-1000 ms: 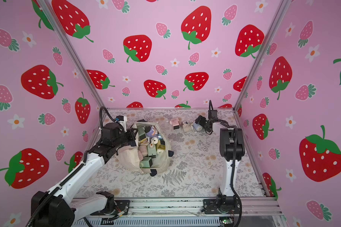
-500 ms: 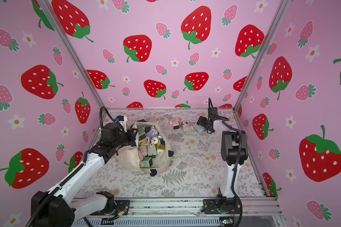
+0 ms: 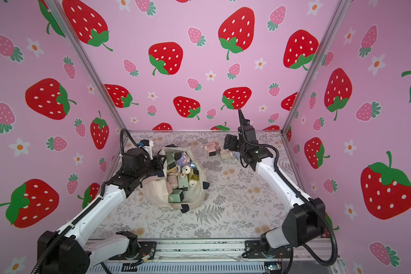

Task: Take out the pencil sharpeners from the tote bags
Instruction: Pick up the pencil sharpener from the canvas bag.

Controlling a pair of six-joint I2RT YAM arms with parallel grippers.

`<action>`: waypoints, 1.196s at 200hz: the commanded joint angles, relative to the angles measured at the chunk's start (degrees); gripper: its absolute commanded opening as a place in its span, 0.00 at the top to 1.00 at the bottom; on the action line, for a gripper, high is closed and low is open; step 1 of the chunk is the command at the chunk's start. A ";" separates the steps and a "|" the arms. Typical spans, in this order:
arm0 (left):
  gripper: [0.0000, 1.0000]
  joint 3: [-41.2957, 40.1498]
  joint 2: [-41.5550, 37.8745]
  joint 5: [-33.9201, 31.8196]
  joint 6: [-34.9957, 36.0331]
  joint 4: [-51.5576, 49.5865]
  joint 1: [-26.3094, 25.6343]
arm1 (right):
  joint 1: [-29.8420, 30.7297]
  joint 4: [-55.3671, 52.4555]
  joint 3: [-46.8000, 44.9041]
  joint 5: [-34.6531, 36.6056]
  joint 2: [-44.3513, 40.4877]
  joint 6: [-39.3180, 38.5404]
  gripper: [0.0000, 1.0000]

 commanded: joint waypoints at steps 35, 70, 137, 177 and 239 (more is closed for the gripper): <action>1.00 -0.10 -1.43 1.91 -0.66 -0.82 -0.77 | 15.58 0.12 -4.93 6.29 -7.89 -5.40 0.18; 1.00 -0.15 -1.41 1.79 -0.57 -0.76 -0.77 | 26.26 -1.85 -5.43 7.02 -6.95 -7.53 0.20; 1.00 -0.27 -1.77 2.14 -0.07 -0.59 -0.92 | 34.71 2.62 -4.69 6.54 5.47 -9.54 0.23; 1.00 -0.87 -2.67 2.46 0.29 0.31 -1.03 | 35.11 6.92 -0.75 4.02 15.20 -10.34 0.23; 1.00 -1.28 -3.36 2.72 0.74 0.47 -1.04 | 34.29 16.44 5.69 3.34 27.40 -15.48 0.23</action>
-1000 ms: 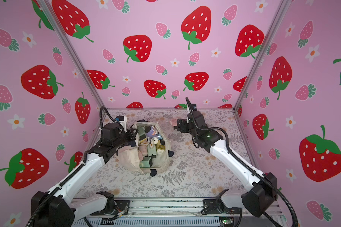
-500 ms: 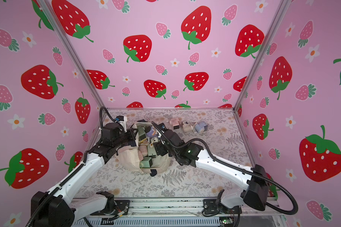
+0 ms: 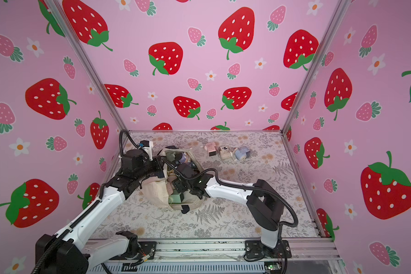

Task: Take out the pencil sharpeners from the tote bags
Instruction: Pick up the pencil sharpener from the canvas bag.

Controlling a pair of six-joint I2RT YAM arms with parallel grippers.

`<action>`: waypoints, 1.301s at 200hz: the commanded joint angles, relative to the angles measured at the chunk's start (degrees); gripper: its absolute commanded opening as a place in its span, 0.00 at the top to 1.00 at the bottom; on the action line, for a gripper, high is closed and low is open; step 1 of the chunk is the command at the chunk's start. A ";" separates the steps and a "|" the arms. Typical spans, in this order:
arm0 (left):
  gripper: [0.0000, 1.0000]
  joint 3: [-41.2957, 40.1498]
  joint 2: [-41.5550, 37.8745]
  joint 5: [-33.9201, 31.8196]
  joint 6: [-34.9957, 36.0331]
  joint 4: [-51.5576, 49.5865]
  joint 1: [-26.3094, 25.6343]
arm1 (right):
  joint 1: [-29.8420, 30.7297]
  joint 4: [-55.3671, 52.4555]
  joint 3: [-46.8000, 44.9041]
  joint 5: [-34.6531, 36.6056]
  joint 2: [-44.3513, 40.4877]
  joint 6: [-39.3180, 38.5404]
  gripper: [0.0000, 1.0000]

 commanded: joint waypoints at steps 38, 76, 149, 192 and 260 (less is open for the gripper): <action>1.00 -0.95 -2.13 2.95 0.94 1.55 -0.63 | -1.23 8.16 8.05 1.95 8.20 -3.33 0.07; 1.00 -1.18 -2.41 2.88 0.97 1.76 -0.68 | -2.73 11.14 7.83 5.52 9.42 -3.66 0.00; 1.00 -0.99 -1.80 3.08 1.09 1.90 -1.03 | -5.86 21.79 7.35 -8.01 11.95 -11.50 0.07; 1.00 -0.96 -1.93 3.03 1.23 1.66 -1.12 | -7.00 25.47 9.40 -5.05 14.37 -9.66 0.04; 1.00 -0.79 -1.35 2.39 1.25 1.49 -1.19 | -7.49 42.25 0.30 -4.34 12.29 -13.35 0.23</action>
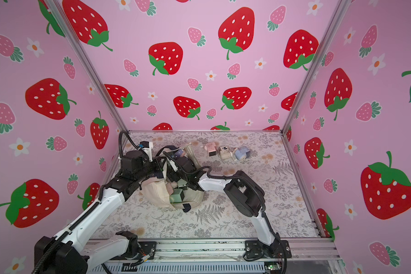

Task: Take out the pencil sharpeners from the tote bags
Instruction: Pick up the pencil sharpener from the canvas bag.

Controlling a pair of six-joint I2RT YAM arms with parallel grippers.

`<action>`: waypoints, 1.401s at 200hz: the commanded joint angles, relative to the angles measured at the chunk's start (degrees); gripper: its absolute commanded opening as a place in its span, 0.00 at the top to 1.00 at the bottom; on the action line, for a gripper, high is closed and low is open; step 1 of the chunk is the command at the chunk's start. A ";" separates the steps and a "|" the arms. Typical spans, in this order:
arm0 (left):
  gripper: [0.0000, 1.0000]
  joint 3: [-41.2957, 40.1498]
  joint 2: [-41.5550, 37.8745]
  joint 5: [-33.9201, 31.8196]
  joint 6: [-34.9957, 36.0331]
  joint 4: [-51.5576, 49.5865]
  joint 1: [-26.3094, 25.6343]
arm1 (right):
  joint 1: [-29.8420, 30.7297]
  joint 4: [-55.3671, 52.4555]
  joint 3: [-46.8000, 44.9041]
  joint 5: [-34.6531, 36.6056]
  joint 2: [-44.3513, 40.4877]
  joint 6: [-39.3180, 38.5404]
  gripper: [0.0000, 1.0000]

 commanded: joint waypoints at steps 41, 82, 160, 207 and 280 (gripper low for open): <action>1.00 0.24 -0.15 2.72 0.57 0.96 -0.89 | -1.30 16.22 -4.90 -0.30 -2.60 -5.53 0.30; 1.00 0.30 0.19 2.77 0.53 0.98 -1.07 | -1.31 14.63 -2.89 -2.35 -1.79 -6.22 0.11; 1.00 0.39 0.29 2.38 0.66 0.81 -1.19 | -1.43 17.75 -3.88 -6.44 -1.45 -9.63 0.30; 1.00 0.48 0.43 2.14 0.61 0.71 -1.17 | -1.43 20.39 -9.51 -6.57 -4.25 -11.14 0.40; 1.00 0.63 0.70 1.98 0.66 0.54 -1.22 | -1.43 23.31 -16.84 -7.08 -7.76 -13.46 0.46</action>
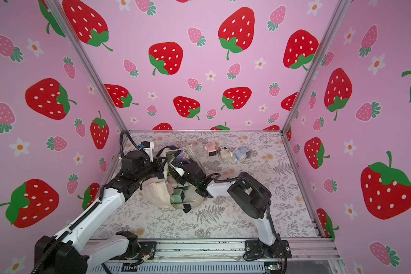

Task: Take out the pencil sharpeners from the tote bags
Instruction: Pick up the pencil sharpener from the canvas bag.

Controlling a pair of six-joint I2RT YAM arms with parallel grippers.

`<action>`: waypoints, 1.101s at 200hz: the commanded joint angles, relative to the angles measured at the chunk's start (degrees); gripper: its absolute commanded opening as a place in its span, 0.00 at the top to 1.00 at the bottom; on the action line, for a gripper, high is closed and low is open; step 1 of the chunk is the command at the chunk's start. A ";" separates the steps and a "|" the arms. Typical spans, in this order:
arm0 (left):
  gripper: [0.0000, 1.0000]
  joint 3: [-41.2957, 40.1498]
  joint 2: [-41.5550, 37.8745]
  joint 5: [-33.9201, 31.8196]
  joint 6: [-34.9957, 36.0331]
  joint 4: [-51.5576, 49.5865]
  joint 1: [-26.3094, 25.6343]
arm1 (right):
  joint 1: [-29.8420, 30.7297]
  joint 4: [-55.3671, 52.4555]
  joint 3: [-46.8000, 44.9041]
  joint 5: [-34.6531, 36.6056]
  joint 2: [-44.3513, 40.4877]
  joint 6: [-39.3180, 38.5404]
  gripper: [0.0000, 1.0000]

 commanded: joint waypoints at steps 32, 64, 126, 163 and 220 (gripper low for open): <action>1.00 0.68 0.89 1.92 0.62 0.59 -0.75 | -0.14 2.95 -2.62 -1.71 -2.90 -2.01 0.43; 1.00 0.75 1.04 1.92 0.58 0.61 -0.75 | -0.14 -0.26 -0.39 -3.70 -1.84 -1.79 0.27; 1.00 -0.56 0.96 1.40 0.58 1.49 -0.84 | -0.14 -4.07 3.95 -4.00 0.62 -0.30 0.27; 1.00 -1.10 2.90 1.42 0.43 2.11 -0.84 | -0.05 -5.05 3.16 -4.31 0.02 -0.64 0.39; 1.00 -1.09 1.86 0.83 0.57 1.56 -0.84 | 0.07 -5.03 -2.11 -3.27 -6.01 -1.62 0.44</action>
